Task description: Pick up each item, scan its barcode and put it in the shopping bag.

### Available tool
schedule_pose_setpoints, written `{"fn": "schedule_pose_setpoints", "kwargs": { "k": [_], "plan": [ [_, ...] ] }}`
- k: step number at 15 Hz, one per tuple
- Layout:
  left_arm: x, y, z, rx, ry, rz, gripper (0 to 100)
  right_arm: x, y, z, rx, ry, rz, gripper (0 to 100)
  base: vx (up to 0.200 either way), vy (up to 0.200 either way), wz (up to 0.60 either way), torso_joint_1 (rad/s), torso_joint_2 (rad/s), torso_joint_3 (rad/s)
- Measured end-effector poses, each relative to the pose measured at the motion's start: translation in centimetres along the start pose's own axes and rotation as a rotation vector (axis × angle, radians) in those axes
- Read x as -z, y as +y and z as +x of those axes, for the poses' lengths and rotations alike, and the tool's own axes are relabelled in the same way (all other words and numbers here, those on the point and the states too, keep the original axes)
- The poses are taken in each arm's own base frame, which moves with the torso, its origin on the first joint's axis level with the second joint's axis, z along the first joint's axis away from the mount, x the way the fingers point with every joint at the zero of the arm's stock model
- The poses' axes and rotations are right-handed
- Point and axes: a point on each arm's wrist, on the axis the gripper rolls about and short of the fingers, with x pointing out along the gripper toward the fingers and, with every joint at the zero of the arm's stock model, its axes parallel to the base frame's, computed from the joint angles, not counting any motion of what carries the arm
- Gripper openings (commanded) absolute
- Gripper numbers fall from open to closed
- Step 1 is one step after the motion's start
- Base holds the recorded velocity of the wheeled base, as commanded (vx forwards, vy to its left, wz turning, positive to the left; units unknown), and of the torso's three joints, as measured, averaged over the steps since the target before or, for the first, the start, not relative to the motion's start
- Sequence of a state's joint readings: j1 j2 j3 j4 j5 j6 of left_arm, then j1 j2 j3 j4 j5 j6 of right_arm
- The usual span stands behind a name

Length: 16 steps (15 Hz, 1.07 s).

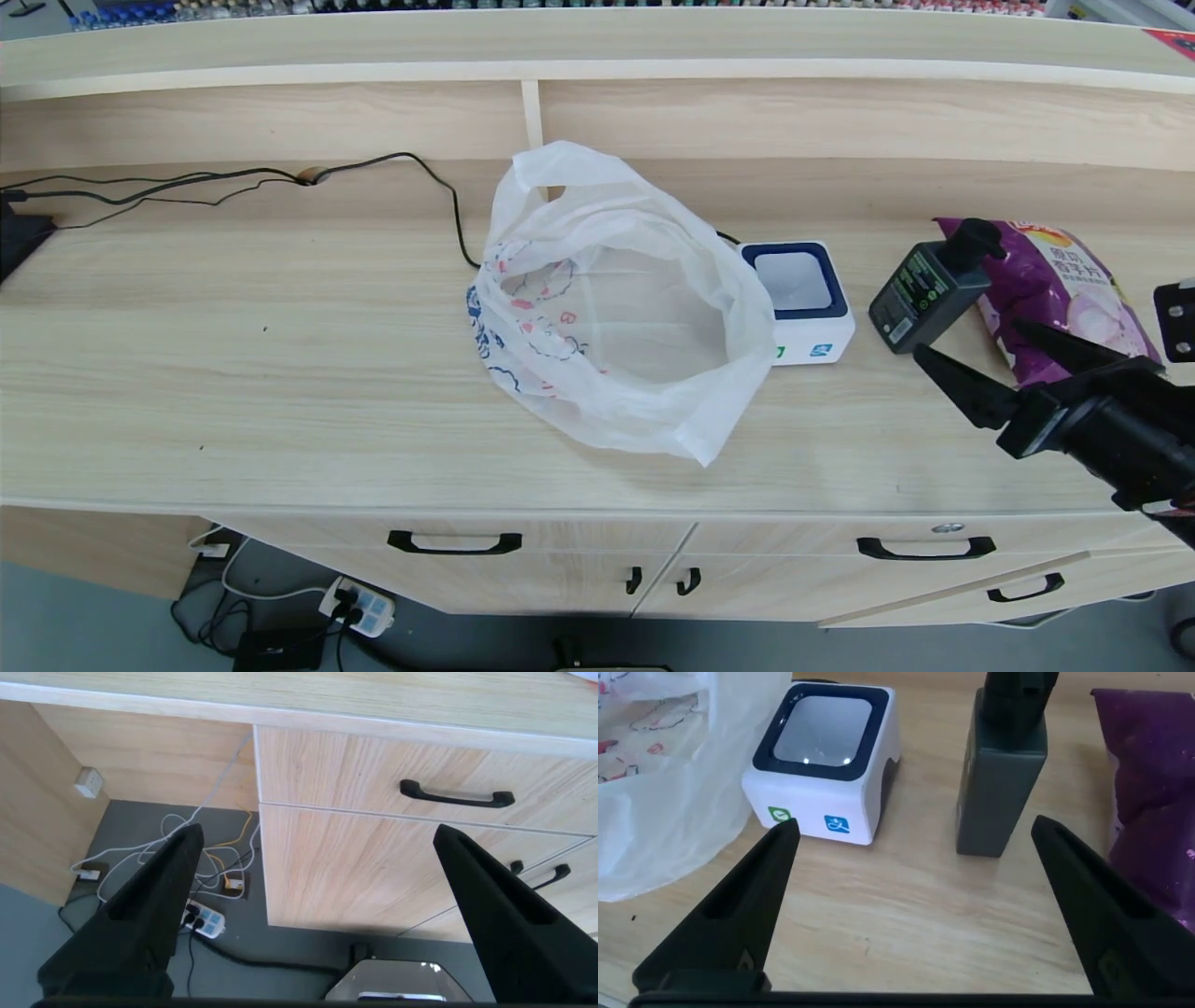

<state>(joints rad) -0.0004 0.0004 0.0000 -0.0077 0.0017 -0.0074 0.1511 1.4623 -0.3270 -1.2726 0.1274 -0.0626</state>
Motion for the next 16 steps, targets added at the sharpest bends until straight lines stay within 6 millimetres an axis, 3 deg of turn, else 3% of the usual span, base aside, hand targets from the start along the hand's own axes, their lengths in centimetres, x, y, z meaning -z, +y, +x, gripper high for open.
{"fn": "schedule_pose_setpoints", "kwargs": {
  "k": [5, 9, 16],
  "plan": [
    [0.0, 0.0, 0.0, 0.000, -0.001, 0.000, 100, 1.6, -1.0, 2.3, 0.037, -0.084, -0.008, 100, 0.000, 0.000, 0.00, 0.000, 0.00, 0.000],
    [0.0, 0.0, 0.0, 0.001, -0.001, 0.000, 100, 3.0, -1.4, 3.9, 0.044, -0.047, 0.004, 100, 0.000, 0.000, 0.00, 0.000, 0.00, 0.000],
    [0.0, 0.0, 0.0, 0.000, -0.001, 0.000, 100, 2.4, -2.8, 8.1, 0.068, -0.133, -0.006, 100, 0.000, 0.000, 0.00, 0.000, 0.00, 0.000]
  ]
}}
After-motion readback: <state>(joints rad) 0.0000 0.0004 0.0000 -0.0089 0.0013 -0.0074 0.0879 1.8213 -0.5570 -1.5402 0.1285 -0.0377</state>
